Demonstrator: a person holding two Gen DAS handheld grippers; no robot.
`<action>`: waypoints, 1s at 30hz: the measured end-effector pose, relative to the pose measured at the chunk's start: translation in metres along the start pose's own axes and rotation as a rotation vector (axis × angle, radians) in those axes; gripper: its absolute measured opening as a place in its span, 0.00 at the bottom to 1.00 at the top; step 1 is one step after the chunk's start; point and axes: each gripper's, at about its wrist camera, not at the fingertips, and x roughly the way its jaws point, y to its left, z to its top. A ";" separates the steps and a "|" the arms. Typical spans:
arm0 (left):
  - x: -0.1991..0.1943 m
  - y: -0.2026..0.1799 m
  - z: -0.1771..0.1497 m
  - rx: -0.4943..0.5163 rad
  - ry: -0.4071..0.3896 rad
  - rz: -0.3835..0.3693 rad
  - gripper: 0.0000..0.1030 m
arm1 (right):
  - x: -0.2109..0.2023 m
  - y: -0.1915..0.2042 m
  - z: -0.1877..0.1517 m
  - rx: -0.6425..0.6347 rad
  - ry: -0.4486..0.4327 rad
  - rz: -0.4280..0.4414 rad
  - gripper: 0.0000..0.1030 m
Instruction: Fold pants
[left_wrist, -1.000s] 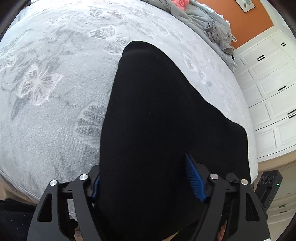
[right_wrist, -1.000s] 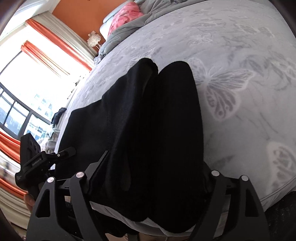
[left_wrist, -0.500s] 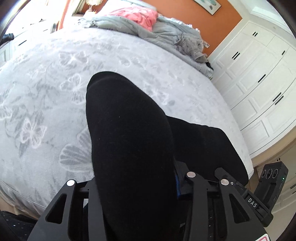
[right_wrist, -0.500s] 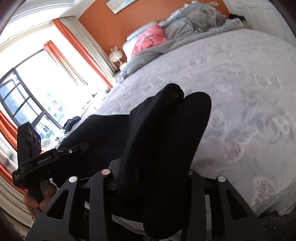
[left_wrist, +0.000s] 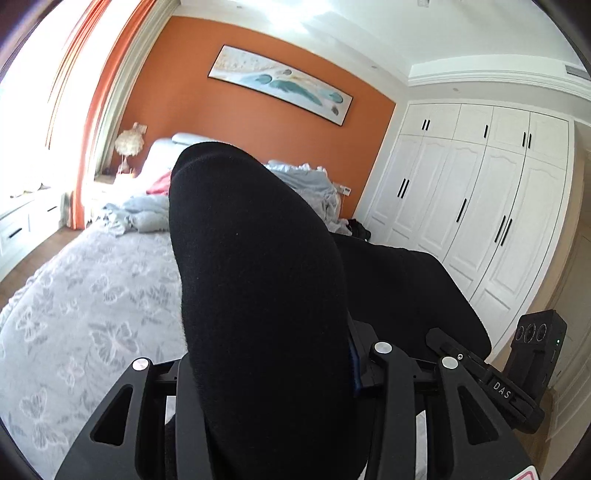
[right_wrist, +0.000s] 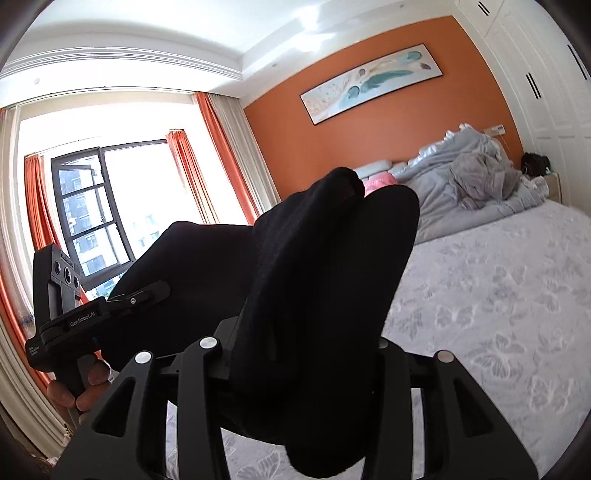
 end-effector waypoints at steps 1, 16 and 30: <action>0.007 0.002 0.011 0.011 -0.018 0.003 0.38 | 0.011 -0.004 0.009 -0.010 -0.005 0.002 0.38; 0.271 0.190 -0.049 -0.159 0.221 0.294 0.89 | 0.238 -0.229 -0.119 0.054 0.381 -0.499 0.86; 0.335 0.244 -0.117 -0.172 0.434 0.402 0.85 | 0.307 -0.250 -0.150 0.261 0.560 -0.263 0.82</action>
